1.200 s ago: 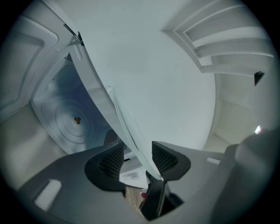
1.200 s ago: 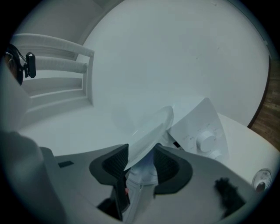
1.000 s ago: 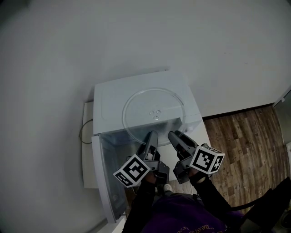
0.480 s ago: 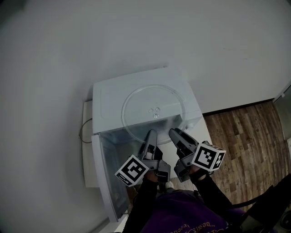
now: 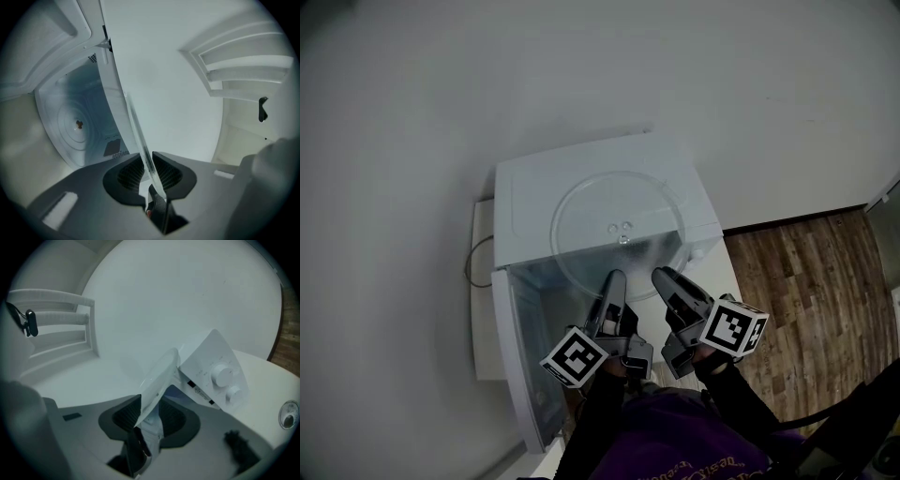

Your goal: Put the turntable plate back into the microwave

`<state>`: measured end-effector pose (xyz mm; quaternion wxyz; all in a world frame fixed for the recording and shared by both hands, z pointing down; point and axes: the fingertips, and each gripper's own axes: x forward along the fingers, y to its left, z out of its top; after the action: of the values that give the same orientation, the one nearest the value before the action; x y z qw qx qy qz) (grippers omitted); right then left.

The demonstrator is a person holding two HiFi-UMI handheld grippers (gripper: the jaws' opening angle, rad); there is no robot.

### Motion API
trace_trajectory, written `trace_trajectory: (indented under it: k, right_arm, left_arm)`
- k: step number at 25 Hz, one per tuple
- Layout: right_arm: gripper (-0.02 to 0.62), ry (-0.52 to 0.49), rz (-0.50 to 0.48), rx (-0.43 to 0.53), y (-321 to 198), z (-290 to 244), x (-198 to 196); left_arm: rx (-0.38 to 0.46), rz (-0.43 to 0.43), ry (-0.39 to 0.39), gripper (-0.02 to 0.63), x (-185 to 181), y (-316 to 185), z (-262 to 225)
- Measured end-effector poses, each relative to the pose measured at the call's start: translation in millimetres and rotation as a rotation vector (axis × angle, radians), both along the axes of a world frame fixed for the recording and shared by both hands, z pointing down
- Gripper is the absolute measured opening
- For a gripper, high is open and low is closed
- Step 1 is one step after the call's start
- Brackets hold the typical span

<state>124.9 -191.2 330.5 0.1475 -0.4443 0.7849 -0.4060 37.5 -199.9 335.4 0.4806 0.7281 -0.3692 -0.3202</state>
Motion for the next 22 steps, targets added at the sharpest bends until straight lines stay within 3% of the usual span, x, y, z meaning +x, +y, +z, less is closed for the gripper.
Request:
trace_trajectory:
  k: [2, 8, 15, 22]
  right_arm:
    - [0.126, -0.004, -0.004, 0.003, 2.2, -0.8, -1.8]
    - [0.121, -0.01, -0.028, 0.015, 9.7, -5.2, -7.8]
    - [0.118, -0.031, -0.055, 0.035, 26.1, -15.7, -12.1]
    - [0.117, -0.035, -0.084, 0.056, 46.4, -24.0, -14.2]
  left_arm:
    - [-0.009, -0.002, 0.042, 0.061, 0.3, 2.9, -0.5]
    - [0.01, -0.015, 0.056, 0.061, -4.7, 11.4, -2.8]
    - [0.035, -0.036, -0.031, 0.061, -13.9, 29.5, -8.6]
    - [0.056, -0.039, -0.021, 0.061, -15.2, 51.0, -16.0]
